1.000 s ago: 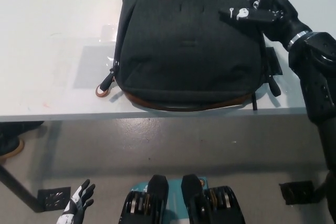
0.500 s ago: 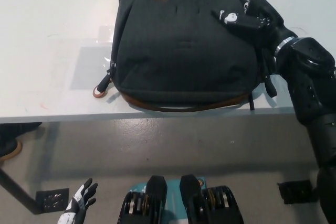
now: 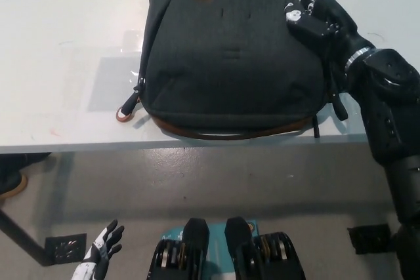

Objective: A bag is kept in the middle of the table with its flap loosely closed and the robot uses its right hand to adjust it and opens it

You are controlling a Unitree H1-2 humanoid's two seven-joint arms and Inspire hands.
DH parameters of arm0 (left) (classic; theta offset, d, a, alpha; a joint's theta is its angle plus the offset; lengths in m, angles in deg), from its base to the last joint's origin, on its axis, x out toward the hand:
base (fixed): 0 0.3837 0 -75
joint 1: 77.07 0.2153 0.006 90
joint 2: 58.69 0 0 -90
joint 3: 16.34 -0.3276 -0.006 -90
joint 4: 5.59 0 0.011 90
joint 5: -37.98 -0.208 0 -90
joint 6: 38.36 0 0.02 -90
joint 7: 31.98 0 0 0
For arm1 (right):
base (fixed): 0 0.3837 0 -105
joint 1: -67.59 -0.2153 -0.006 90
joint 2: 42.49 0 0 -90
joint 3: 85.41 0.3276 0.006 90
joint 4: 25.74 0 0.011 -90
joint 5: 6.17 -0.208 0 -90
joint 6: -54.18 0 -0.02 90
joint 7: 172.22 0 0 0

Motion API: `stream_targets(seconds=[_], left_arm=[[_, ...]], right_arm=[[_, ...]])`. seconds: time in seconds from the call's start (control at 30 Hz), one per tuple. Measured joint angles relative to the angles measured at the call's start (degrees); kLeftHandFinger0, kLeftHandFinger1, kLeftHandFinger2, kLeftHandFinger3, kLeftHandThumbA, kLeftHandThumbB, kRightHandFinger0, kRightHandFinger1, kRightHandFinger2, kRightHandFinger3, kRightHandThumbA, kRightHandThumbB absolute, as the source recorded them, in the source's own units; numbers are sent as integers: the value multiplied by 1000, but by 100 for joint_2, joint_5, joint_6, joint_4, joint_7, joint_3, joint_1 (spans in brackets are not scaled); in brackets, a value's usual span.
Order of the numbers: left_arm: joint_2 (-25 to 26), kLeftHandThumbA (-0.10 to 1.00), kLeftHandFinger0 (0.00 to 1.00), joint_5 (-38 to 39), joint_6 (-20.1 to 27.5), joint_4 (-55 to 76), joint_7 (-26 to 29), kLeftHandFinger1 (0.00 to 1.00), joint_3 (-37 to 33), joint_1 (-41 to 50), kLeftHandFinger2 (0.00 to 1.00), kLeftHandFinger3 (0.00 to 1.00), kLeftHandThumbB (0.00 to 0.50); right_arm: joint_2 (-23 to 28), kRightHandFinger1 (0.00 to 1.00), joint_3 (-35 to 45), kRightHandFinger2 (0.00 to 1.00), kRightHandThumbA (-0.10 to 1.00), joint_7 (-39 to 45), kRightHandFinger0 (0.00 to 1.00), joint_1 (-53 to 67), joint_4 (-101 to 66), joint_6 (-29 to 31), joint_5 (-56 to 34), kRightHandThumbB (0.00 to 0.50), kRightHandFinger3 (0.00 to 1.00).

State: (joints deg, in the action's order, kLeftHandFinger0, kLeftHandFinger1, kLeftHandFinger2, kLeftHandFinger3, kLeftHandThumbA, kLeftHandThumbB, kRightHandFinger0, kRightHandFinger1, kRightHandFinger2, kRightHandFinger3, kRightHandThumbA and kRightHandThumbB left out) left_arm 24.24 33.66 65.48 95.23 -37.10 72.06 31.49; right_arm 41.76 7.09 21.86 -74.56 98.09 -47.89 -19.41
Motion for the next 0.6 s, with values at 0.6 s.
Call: stream_targets(seconds=[0.6], left_arm=[[-1,1000,1000,22,-5,-6,0,1000,11,-75,1000,1000,1]], right_arm=[[-405,332,-19,508,-100,-346,1,2043,-3689,-491,101,125,502]])
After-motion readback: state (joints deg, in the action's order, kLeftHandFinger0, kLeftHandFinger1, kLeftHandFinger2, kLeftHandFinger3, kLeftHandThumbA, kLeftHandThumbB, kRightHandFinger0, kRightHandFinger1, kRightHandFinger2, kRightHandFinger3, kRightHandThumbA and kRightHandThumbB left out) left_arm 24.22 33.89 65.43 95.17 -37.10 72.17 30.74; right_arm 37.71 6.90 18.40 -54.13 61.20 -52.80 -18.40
